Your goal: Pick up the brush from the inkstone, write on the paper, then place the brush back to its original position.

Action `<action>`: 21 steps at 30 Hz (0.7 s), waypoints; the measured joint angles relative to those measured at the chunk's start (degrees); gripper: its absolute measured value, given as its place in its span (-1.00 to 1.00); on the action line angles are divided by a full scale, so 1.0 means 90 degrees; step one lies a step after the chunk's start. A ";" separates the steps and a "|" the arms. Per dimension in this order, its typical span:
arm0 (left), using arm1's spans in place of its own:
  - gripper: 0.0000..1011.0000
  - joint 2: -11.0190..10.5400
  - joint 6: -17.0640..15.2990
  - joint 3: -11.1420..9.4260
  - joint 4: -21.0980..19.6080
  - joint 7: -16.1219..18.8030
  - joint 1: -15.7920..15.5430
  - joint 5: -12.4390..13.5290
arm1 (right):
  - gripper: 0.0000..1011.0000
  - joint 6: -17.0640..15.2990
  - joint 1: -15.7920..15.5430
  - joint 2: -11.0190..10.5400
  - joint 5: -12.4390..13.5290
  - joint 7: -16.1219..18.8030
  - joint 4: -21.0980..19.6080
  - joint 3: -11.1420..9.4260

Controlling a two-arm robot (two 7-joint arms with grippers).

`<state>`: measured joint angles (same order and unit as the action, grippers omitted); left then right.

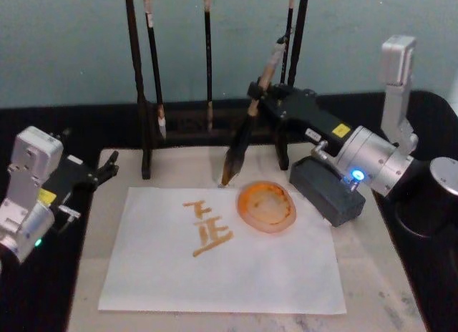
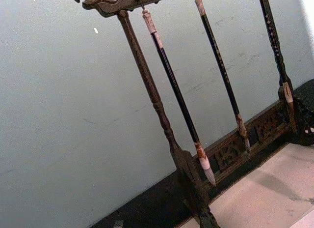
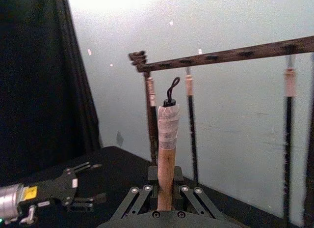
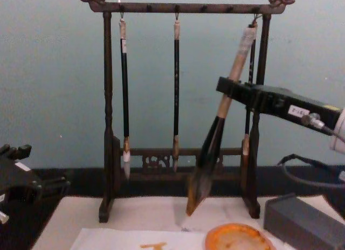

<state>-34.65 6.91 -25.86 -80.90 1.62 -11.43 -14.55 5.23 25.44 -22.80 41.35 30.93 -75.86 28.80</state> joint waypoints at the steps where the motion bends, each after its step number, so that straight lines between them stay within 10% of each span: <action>1: 1.00 0.0000 0.0000 0.0000 0.0000 0.0000 0.0000 0.0000 | -0.65 0.0027 0.0012 0.0024 -0.0064 0.0043 0.0016 0.0028; 21: 1.00 0.0000 0.0000 -0.0001 0.0000 0.0000 0.0000 0.0000 | -0.65 0.0533 0.0345 0.0554 -0.1017 0.0472 0.0659 0.0394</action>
<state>-34.65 6.91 -25.87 -80.90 1.62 -11.43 -14.55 10.02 28.55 -17.81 32.19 35.18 -69.92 32.35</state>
